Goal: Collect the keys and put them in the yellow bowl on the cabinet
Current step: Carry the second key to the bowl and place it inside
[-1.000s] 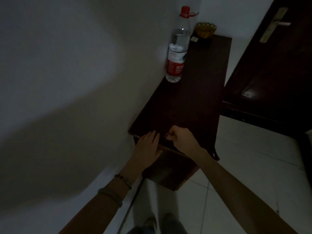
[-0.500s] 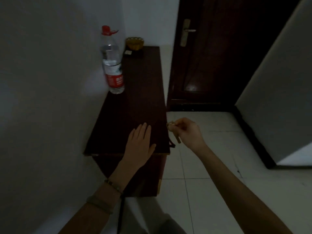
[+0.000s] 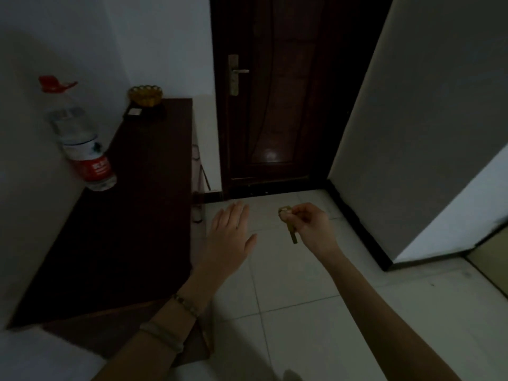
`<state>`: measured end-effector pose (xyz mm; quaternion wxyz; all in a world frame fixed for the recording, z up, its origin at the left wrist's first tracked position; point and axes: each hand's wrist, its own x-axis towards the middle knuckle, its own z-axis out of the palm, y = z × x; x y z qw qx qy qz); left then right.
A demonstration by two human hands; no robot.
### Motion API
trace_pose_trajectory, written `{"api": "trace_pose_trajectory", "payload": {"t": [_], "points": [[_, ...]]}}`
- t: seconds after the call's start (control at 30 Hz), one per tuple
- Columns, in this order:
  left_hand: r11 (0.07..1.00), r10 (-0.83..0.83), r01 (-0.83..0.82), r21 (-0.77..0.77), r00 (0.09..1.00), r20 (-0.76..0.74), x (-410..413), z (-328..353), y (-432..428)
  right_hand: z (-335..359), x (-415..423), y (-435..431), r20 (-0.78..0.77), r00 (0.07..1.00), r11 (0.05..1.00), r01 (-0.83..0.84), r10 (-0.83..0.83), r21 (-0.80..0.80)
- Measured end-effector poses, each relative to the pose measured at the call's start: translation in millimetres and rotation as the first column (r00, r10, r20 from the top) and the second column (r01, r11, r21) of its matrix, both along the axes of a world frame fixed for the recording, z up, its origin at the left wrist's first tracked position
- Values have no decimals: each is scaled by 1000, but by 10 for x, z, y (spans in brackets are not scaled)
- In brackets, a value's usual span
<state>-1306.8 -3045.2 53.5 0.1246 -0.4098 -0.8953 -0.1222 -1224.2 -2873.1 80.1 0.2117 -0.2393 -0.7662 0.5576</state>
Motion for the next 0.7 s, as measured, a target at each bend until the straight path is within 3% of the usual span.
{"api": "trace_pose_trajectory", "payload": {"t": [0.3,0.7], "points": [[997,70,-72,32,995,67,41,34,1352,24,-49,1393,-48,997,998,-54,52,-31],[982,181,-184,34,981,77,-397,53,1958,-61,-755,2067,-119,970,967,-224,210,-121]]}}
